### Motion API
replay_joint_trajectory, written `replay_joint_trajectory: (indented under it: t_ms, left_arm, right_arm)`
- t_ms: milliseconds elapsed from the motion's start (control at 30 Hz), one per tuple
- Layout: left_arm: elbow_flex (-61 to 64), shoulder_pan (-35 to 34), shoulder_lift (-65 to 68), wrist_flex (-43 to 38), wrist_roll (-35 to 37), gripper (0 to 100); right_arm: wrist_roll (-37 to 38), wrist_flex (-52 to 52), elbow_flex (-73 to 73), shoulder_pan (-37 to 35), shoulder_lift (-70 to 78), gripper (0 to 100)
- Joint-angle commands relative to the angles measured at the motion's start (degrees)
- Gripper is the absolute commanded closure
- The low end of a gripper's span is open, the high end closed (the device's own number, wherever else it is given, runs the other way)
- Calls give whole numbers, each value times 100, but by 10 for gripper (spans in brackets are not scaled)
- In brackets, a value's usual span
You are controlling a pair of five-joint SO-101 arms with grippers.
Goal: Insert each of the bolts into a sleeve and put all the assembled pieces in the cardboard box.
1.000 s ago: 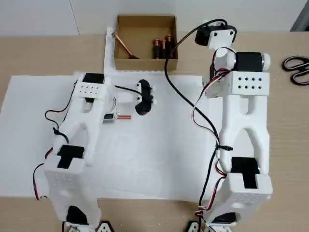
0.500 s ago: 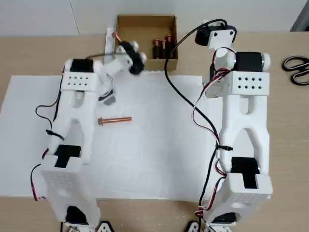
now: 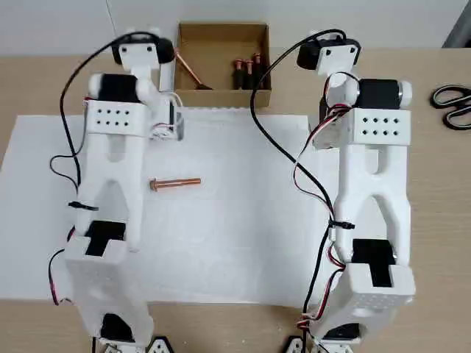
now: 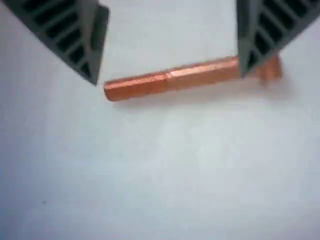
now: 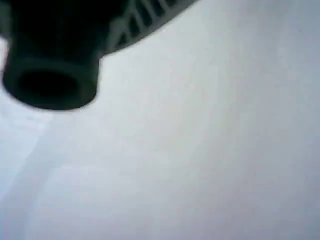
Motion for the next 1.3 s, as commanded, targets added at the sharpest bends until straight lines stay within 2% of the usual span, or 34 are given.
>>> replay_joint_trajectory:
  t_ms: [0, 133, 167, 500, 1267]
  left_arm:
    - [321, 0, -62, -422, 1266, 827]
    - [321, -202, -62, -325, 3253, 825]
    - [321, -229, -62, -273, 3508, 824]
    - [1323, -255, -53, -255, 4774, 826]
    - [2932, -281, -53, -1618, 4932, 828]
  right_arm:
    - [53, 57, -35, 13, -338, 995]
    - [53, 57, -35, 13, -338, 995]
    - [53, 57, -35, 13, -338, 995]
    - [-79, 57, -26, -233, -338, 995]
    - [-97, 57, -26, -391, -338, 995]
